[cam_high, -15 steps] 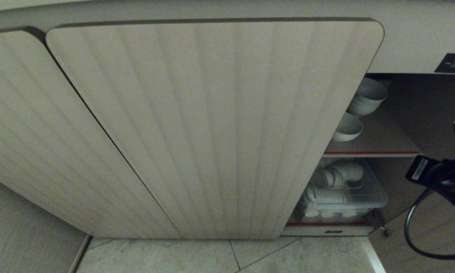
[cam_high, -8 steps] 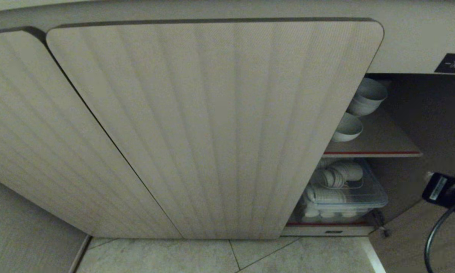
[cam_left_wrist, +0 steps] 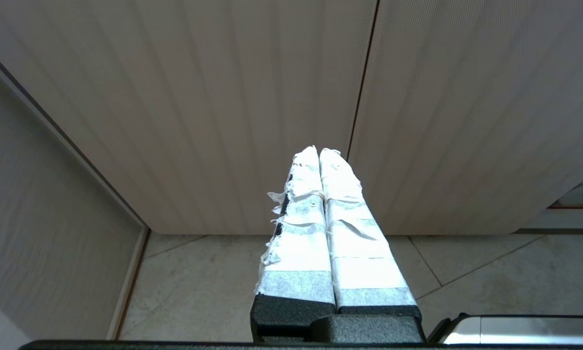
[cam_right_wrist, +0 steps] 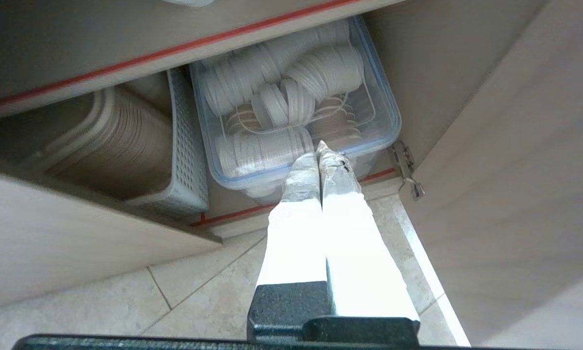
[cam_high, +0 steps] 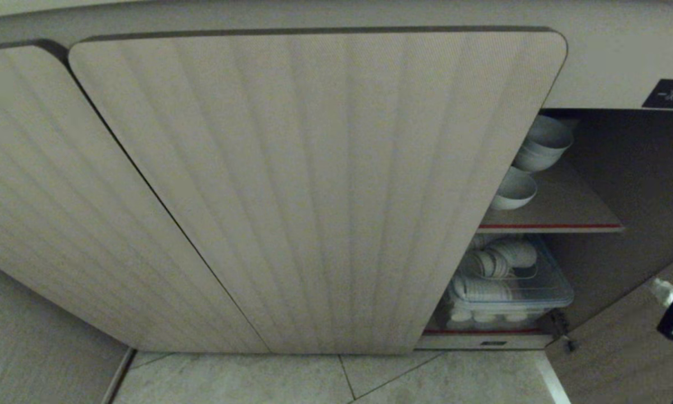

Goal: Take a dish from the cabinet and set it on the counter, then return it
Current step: Close the cabinet door

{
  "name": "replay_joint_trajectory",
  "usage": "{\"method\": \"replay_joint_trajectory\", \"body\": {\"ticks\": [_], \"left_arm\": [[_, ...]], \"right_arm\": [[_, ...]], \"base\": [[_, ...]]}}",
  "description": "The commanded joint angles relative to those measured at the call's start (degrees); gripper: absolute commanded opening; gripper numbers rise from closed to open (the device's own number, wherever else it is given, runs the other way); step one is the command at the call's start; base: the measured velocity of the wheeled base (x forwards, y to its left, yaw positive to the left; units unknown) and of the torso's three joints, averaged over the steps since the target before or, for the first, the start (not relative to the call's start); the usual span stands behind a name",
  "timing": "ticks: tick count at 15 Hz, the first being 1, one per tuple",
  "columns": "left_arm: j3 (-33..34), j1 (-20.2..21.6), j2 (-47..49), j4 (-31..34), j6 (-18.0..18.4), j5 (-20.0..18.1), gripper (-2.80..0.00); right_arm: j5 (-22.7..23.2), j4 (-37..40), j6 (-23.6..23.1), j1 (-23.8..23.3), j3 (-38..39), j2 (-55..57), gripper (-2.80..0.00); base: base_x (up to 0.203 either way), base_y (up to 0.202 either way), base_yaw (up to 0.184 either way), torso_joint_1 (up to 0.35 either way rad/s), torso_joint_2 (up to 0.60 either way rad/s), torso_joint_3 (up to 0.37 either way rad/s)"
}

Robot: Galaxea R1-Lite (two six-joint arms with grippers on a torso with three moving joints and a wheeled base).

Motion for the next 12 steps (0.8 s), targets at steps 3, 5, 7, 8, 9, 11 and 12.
{"method": "replay_joint_trajectory", "body": {"ticks": [3, 5, 7, 8, 9, 11, 12], "left_arm": [[0.0, 0.0, 0.0, 0.0, 0.0, 0.0, -2.80], [0.0, 0.0, 0.0, 0.0, 0.0, 0.0, -2.80], [0.0, 0.0, 0.0, 0.0, 0.0, 0.0, -2.80], [0.0, 0.0, 0.0, 0.0, 0.0, 0.0, -2.80], [0.0, 0.0, 0.0, 0.0, 0.0, 0.0, -2.80], [0.0, 0.0, 0.0, 0.0, 0.0, 0.0, -2.80], [0.0, 0.0, 0.0, 0.0, 0.0, 0.0, -2.80]], "right_arm": [[0.1, -0.5, -2.7, 0.0, 8.0, -9.1, -2.80], [0.2, -1.0, -4.4, 0.0, 13.2, -13.7, -2.80], [0.4, 1.5, -5.1, 0.1, 14.1, -17.1, -2.80], [0.5, 3.4, -5.2, 0.1, 14.2, -18.1, -2.80], [1.2, 4.9, -5.2, 0.2, 14.2, -19.4, -2.80], [4.6, 8.7, -5.4, 0.1, 14.2, -23.8, -2.80], [5.8, 10.9, -5.7, 0.0, 14.2, -26.2, -2.80]], "base": [[0.000, 0.000, 0.000, 0.000, 0.00, 0.000], [0.000, 0.000, 0.000, 0.000, 0.00, 0.000], [0.000, 0.000, 0.000, 0.000, 0.00, 0.000], [0.000, 0.000, 0.000, 0.000, 0.00, 0.000], [0.000, 0.000, 0.000, 0.000, 0.00, 0.000], [0.000, 0.000, 0.000, 0.000, 0.00, 0.000], [0.000, 0.000, 0.000, 0.000, 0.00, 0.000]]}}
